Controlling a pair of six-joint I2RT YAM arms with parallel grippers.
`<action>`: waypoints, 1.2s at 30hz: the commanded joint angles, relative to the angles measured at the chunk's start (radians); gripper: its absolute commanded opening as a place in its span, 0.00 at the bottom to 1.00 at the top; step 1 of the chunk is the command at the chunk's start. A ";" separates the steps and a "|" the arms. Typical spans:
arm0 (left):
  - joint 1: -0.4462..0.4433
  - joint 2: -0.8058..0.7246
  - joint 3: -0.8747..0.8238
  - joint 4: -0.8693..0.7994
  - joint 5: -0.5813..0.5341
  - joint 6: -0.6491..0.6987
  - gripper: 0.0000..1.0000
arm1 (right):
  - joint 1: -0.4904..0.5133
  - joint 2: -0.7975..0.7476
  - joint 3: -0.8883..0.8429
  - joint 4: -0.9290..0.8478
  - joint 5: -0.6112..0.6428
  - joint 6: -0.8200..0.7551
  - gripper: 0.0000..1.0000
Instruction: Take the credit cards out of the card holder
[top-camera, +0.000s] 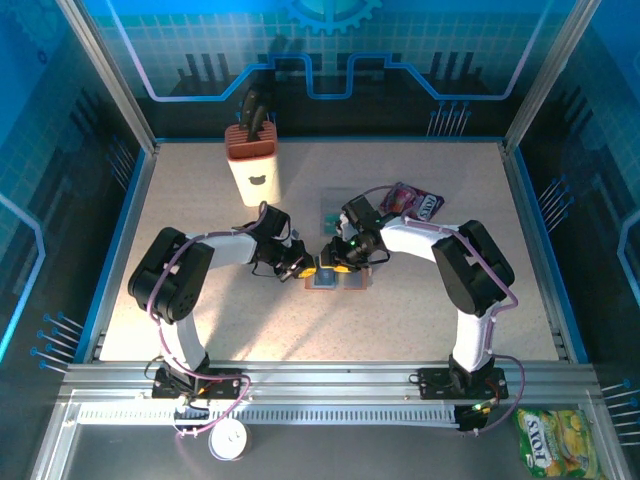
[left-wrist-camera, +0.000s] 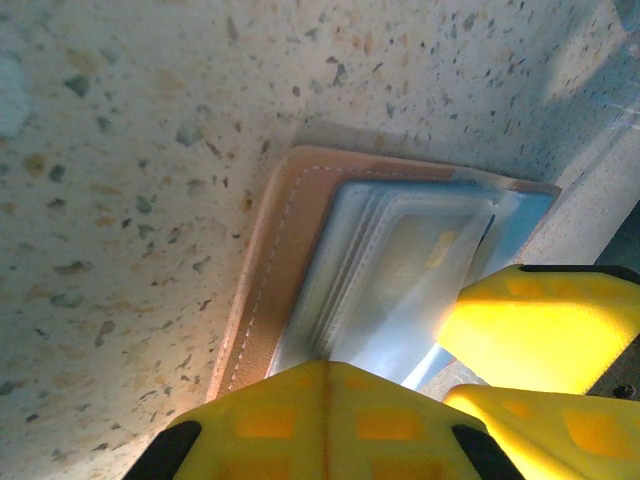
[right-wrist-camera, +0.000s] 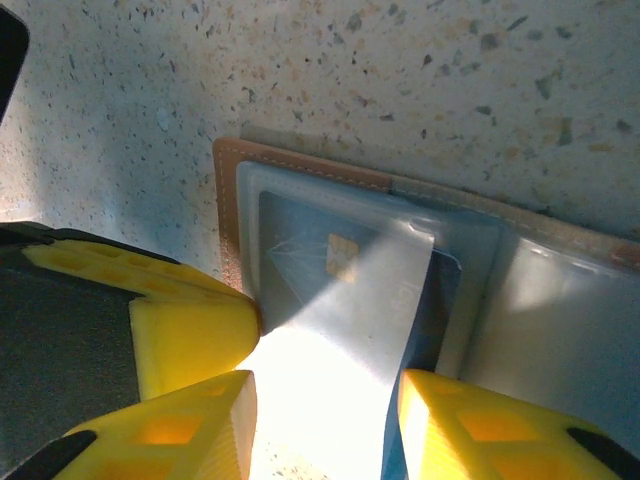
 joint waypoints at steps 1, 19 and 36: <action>0.004 0.012 -0.027 -0.040 -0.019 0.023 0.07 | 0.016 0.014 0.010 0.019 -0.032 0.016 0.40; 0.006 0.014 -0.027 -0.037 -0.019 0.020 0.07 | 0.015 0.010 0.021 -0.064 0.038 -0.034 0.41; 0.007 0.007 -0.025 -0.038 -0.018 0.016 0.07 | 0.016 -0.016 0.048 -0.139 0.100 -0.083 0.41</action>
